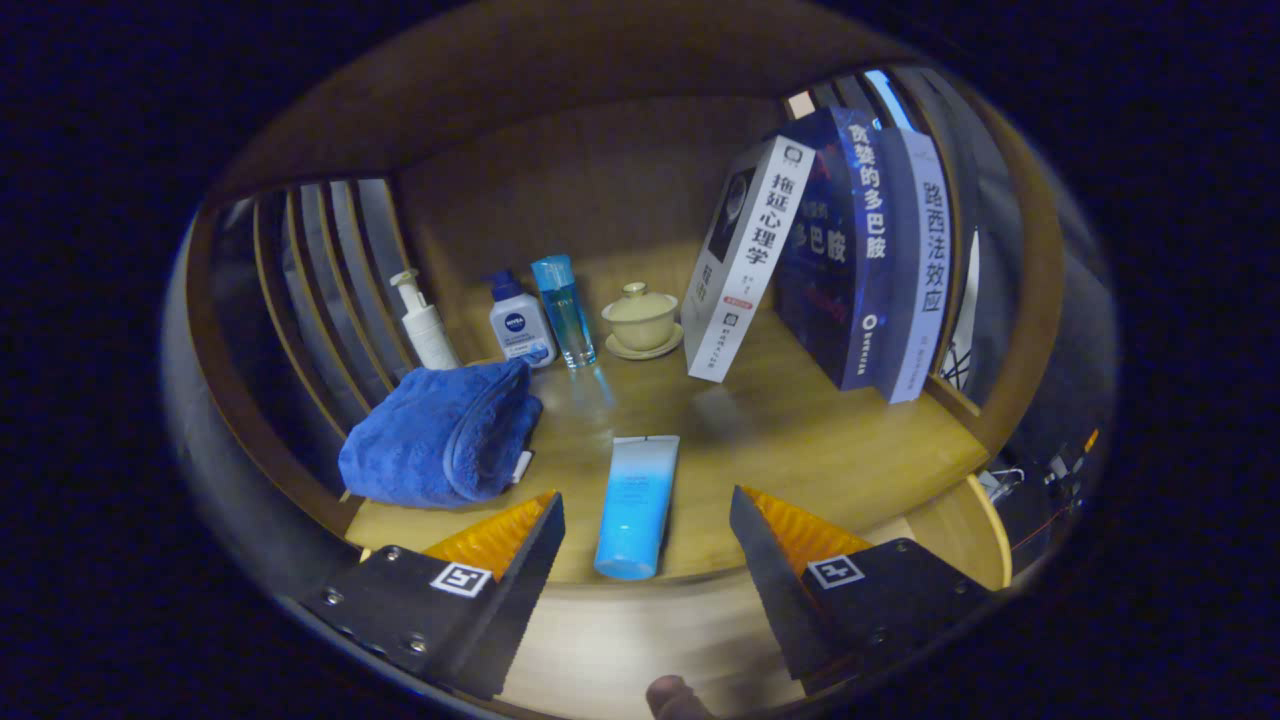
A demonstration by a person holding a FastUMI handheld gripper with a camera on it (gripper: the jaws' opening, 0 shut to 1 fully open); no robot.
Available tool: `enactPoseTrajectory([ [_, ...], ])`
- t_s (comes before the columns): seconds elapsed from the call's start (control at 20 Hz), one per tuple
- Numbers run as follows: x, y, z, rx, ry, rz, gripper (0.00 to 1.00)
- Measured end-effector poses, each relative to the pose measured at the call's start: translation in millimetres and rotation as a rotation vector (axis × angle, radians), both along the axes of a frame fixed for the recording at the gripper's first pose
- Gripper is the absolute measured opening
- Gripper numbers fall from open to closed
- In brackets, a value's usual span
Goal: Pull open the drawer, take out the items inside it, and place them on the countertop above the cabinet.
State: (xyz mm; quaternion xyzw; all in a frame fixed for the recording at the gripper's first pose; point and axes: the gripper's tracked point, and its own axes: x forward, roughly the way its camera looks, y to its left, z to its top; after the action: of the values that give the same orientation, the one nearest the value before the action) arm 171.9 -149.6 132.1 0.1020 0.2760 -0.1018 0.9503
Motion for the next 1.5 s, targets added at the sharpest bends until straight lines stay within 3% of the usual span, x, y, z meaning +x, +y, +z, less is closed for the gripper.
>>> enactPoseTrajectory([
  [0.2,-32.2,10.5,26.4,-0.048,-0.069,0.038,0.99],
  [0.35,-59.9,-0.9,64.1,-0.111,-0.205,-0.018,0.99],
  [0.45,-80.1,11.3,90.1,-0.114,-0.3,0.003,0.99],
  [0.8,-169.8,39.1,136.4,-0.106,-0.404,0.043,0.98],
  [1.1,-245.3,48.1,123.3,-0.16,-0.439,0.037,0.98],
  [1.2,-265.4,41.0,108.8,-0.181,-0.444,0.002,0.98],
  [1.5,-288.2,45.1,54.6,-0.23,-0.506,0.024,0.98],
])
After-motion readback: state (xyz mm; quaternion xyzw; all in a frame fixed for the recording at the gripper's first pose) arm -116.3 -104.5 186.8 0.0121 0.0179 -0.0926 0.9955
